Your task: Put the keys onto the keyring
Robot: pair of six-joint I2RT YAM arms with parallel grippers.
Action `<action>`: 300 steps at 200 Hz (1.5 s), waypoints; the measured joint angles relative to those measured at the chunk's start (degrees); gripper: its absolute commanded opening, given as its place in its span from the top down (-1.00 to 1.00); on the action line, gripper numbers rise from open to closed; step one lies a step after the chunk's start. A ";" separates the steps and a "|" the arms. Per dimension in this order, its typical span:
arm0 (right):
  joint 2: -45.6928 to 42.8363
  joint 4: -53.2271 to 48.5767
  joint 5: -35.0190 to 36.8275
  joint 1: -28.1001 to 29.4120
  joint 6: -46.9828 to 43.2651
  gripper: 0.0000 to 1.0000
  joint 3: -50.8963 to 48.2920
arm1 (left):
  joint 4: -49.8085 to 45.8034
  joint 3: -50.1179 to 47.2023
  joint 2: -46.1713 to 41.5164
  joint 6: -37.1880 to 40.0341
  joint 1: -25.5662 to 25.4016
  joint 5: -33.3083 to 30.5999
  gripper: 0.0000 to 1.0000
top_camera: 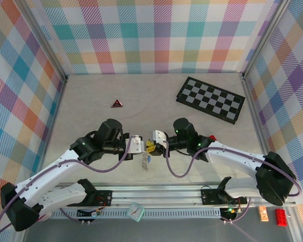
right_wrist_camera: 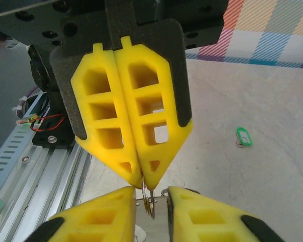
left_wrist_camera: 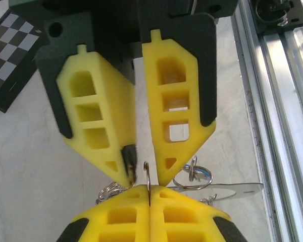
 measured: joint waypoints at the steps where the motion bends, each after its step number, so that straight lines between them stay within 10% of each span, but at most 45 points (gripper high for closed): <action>1: 0.04 -0.02 0.00 0.00 0.09 0.90 0.00 | -0.09 0.04 0.02 0.02 0.00 -0.02 1.00; 25: 0.70 0.22 0.11 0.02 -0.02 1.00 -0.04 | -0.68 0.31 0.39 -0.04 0.00 -0.66 1.00; 54: 0.72 1.99 1.64 0.02 0.00 1.00 -0.94 | 0.66 0.31 0.37 -1.44 -0.09 -1.20 0.28; 95: 0.68 7.87 1.64 -1.90 2.21 1.00 -5.01 | 9.92 -6.14 -7.89 -9.27 1.42 -4.55 -0.03; 139: 0.68 11.08 -0.39 -3.48 4.50 1.00 -6.82 | 20.55 -17.46 -17.64 -18.69 2.27 -5.31 0.05; 300: -0.26 13.42 -7.02 -4.17 5.51 1.00 -7.54 | 36.59 -23.89 -7.52 -27.10 2.38 2.69 0.57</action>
